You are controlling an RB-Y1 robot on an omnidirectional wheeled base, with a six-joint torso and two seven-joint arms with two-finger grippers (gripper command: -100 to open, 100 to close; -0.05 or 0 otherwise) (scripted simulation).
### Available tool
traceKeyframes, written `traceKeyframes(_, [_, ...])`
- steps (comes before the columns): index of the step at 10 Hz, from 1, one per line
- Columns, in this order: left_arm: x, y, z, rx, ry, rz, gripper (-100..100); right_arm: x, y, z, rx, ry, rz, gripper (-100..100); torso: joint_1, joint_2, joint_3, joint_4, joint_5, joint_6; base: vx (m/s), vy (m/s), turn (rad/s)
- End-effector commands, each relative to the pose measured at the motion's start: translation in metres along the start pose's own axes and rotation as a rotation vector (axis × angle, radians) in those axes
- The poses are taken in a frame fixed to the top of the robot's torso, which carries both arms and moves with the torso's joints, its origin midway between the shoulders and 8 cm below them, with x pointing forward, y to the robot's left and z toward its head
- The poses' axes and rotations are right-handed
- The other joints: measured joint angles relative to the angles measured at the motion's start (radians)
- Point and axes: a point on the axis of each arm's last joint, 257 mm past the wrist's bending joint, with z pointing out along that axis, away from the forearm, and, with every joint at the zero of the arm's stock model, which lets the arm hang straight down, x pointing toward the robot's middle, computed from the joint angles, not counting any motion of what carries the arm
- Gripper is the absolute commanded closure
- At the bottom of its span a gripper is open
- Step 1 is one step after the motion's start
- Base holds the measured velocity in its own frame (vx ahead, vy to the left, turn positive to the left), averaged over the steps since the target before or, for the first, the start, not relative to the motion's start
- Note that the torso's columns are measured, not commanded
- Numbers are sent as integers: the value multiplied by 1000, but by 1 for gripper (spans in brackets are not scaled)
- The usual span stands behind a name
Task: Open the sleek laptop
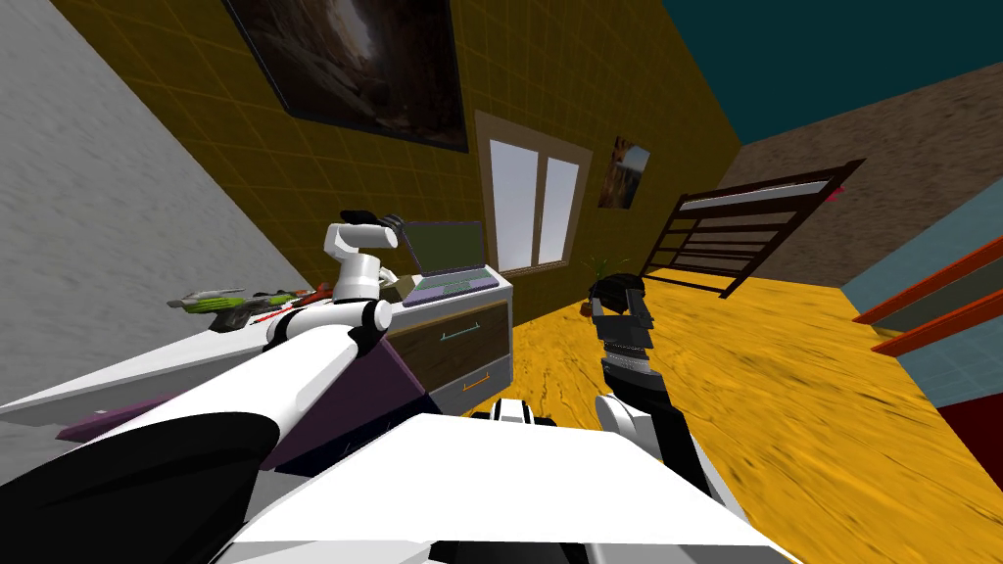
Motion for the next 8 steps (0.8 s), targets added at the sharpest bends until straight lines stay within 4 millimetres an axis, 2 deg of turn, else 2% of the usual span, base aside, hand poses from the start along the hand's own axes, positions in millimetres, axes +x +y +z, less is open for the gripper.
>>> traceKeyframes(1, [11,4,2,37,-11,-2,100,0,0,0,0,0,0,0,0,0,0,1,-1,0,-58,-33,61])
traceKeyframes(2, [8,-2,2,64,-24,-2,100,0,0,0,0,0,0,0,0,1,1,0,0,0,-52,-29,25])
traceKeyframes(3, [18,5,3,72,-22,-3,100,0,0,0,0,0,0,0,0,1,1,1,0,0,-45,-28,52])
traceKeyframes(4, [15,-2,2,98,-34,-3,100,0,0,0,0,0,0,0,-1,1,1,0,0,0,-42,-28,29])
traceKeyframes(5, [25,6,3,104,-31,-5,100,0,0,0,0,0,0,0,0,1,1,1,0,0,-52,-27,57])
traceKeyframes(7, [21,-3,2,141,-46,-5,100,0,0,0,0,0,0,0,0,1,1,1,0,0,-42,-22,12])
traceKeyframes(8, [30,3,2,154,-45,-7,100,0,0,0,0,0,0,0,0,0,0,2,-2,1,-36,-25,48])
